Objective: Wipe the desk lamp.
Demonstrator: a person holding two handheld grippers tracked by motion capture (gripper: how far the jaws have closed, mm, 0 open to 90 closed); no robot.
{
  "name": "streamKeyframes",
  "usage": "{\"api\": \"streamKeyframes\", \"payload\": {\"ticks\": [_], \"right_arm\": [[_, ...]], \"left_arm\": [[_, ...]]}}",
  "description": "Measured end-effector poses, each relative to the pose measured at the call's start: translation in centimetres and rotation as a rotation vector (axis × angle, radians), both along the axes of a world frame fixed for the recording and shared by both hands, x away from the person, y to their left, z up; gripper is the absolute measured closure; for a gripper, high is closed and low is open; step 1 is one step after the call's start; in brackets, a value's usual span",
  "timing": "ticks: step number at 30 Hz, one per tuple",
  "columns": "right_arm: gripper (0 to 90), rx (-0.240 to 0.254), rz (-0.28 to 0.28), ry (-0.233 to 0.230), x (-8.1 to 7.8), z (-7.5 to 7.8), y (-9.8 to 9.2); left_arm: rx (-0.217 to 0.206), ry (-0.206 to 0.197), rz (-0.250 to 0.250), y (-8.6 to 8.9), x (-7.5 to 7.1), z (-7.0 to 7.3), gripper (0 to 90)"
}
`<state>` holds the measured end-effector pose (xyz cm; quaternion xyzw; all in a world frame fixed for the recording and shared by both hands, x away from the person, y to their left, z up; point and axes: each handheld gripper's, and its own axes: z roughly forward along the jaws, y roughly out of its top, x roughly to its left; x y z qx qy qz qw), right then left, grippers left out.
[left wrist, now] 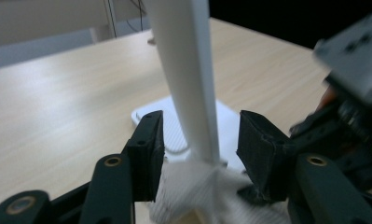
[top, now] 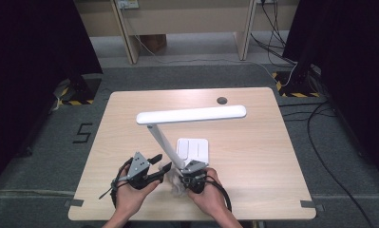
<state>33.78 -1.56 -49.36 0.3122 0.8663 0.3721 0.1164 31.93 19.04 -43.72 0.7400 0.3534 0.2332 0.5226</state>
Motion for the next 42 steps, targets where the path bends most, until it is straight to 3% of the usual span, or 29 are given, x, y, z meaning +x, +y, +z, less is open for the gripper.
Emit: {"api": "streamKeyframes", "payload": {"ticks": [4,12,20,23,28,37,42], "right_arm": [[85.3,-0.011,-0.006,0.009,0.0,0.1,-0.1],[85.5,-0.031,-0.022,0.02,0.2,0.4,-0.9],[85.4,-0.038,-0.025,0.029,0.2,0.5,-1.0],[85.4,-0.038,-0.026,0.029,0.2,0.5,-1.0],[85.4,-0.036,-0.026,0.031,0.2,0.6,-1.1],[85.5,-0.044,-0.088,0.056,0.5,0.8,-2.4],[85.6,-0.076,-0.103,0.052,0.6,1.0,-2.9]], "left_arm": [[-0.015,-0.019,0.004,-0.3,0.4,0.9,47.7],[0.002,-0.025,0.003,-0.7,1.1,0.9,54.0],[0.005,-0.034,0.01,-1.5,1.3,1.1,51.1],[0.003,-0.041,0.028,-1.3,1.6,1.2,57.6],[-0.001,-0.029,0.035,-1.4,1.8,1.4,59.3],[0.019,-0.04,0.043,-1.3,2.0,1.5,62.2],[0.025,-0.044,0.047,-1.3,2.0,1.5,62.5]]}}
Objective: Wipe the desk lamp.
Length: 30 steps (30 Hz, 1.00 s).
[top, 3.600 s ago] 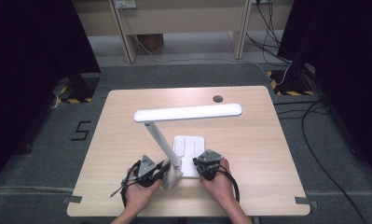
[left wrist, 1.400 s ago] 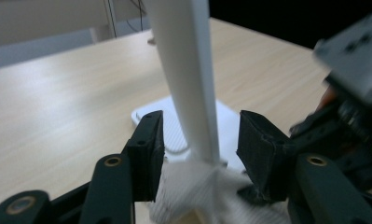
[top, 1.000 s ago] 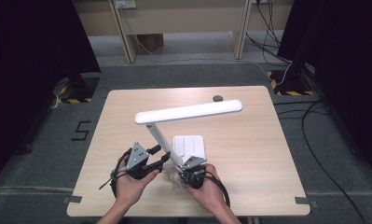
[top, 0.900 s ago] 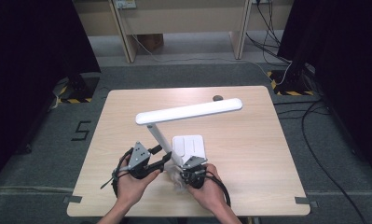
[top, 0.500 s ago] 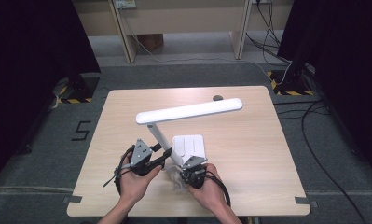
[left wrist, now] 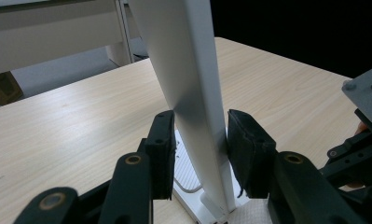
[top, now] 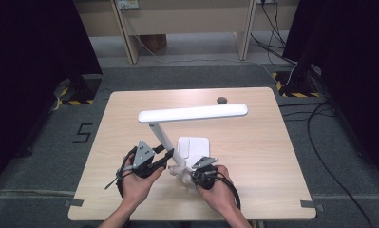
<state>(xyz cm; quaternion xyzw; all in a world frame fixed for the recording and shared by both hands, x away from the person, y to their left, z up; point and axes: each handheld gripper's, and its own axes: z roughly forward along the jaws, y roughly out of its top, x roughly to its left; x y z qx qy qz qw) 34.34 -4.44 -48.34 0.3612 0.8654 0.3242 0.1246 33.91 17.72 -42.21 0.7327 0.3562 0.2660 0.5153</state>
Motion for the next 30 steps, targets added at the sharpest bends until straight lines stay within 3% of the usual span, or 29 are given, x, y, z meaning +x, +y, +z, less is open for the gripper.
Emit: {"api": "streamKeyframes", "payload": {"ticks": [5,13,17,21,25,30], "right_arm": [[85.6,-0.01,-0.017,-0.001,0.0,0.0,-0.6],[85.6,-0.047,-0.092,-0.019,0.4,0.2,-2.7],[85.6,-0.046,-0.102,-0.029,0.5,0.7,-3.1],[85.7,-0.041,-0.162,-0.061,1.1,1.6,-4.3],[85.7,-0.009,-0.162,-0.069,1.4,2.0,-3.7],[85.6,-0.008,-0.126,-0.079,2.4,2.1,-1.2]], "left_arm": [[0.001,0.0,0.0,0.0,0.0,0.0,62.5],[0.015,-0.019,-0.003,-0.2,-0.1,0.4,67.6],[0.013,-0.023,0.006,-0.4,0.0,0.4,59.9],[-0.017,-0.018,0.023,-0.5,0.4,0.6,54.6],[-0.033,-0.034,0.03,-0.6,0.8,1.2,54.4],[-0.035,-0.045,0.045,-0.6,1.0,1.5,57.7]]}}
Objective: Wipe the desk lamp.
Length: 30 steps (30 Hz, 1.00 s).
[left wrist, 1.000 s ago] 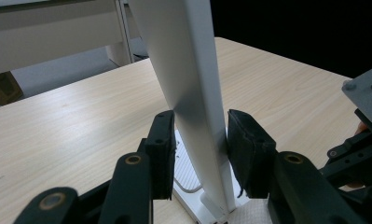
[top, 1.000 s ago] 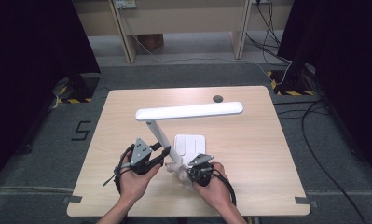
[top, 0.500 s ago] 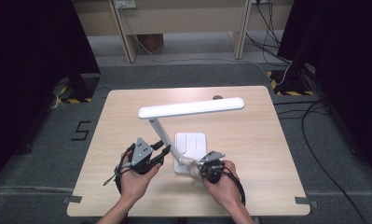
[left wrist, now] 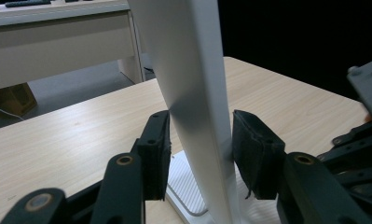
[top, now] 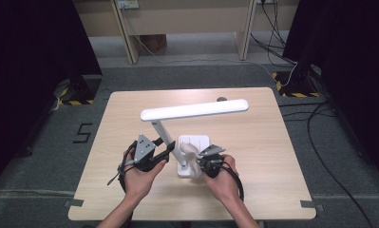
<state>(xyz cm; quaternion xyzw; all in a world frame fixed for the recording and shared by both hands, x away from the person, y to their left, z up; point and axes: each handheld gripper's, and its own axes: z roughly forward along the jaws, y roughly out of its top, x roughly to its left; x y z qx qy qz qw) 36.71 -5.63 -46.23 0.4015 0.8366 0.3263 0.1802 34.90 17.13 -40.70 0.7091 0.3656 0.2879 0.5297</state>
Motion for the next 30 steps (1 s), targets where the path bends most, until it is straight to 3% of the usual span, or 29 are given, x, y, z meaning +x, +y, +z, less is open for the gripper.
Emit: {"api": "streamKeyframes", "payload": {"ticks": [6,14,19,30], "right_arm": [[85.6,-0.025,0.007,0.005,0.9,-0.7,1.9],[85.6,-0.046,0.0,0.012,1.4,-1.5,2.5],[85.7,-0.068,0.006,-0.006,1.5,-2.1,2.2],[85.7,-0.094,-0.062,-0.006,1.9,-2.1,-0.3]], "left_arm": [[-0.006,-0.005,0.0,0.0,0.2,0.1,57.8],[-0.014,-0.008,0.012,-0.3,0.4,0.2,59.5],[-0.006,-0.011,0.013,-0.3,0.5,0.2,59.7],[-0.001,-0.011,0.01,-0.3,0.5,0.2,59.6]]}}
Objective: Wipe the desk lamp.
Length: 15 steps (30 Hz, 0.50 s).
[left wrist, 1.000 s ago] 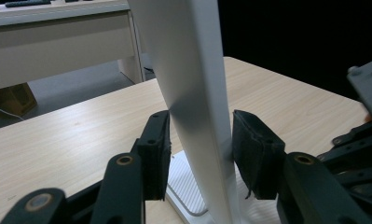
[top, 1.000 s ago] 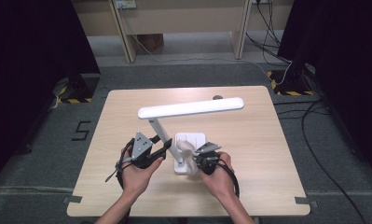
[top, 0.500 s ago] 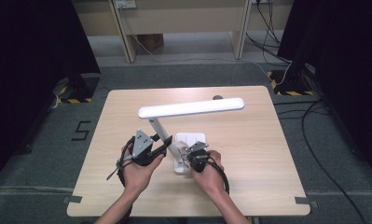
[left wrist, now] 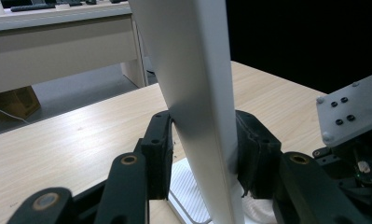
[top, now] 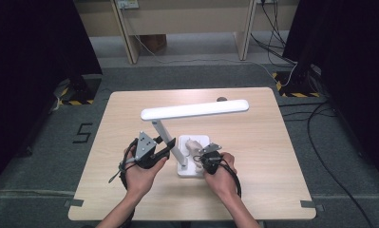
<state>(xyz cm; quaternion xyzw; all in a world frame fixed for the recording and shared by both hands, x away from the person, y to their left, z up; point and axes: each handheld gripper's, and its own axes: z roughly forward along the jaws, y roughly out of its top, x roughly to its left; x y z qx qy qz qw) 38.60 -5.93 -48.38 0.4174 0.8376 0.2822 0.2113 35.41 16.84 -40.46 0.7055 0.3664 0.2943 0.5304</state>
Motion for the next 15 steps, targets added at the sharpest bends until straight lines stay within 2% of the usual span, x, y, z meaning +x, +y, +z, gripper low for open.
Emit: {"api": "streamKeyframes", "payload": {"ticks": [8,15], "right_arm": [[85.7,-0.025,-0.033,-0.001,0.4,0.0,-1.1],[85.7,-0.056,-0.088,-0.005,1.2,0.3,-2.0]], "left_arm": [[0.001,-0.002,-0.001,0.1,0.1,0.0,59.9],[0.009,-0.005,0.002,0.2,0.3,0.1,60.6]]}}
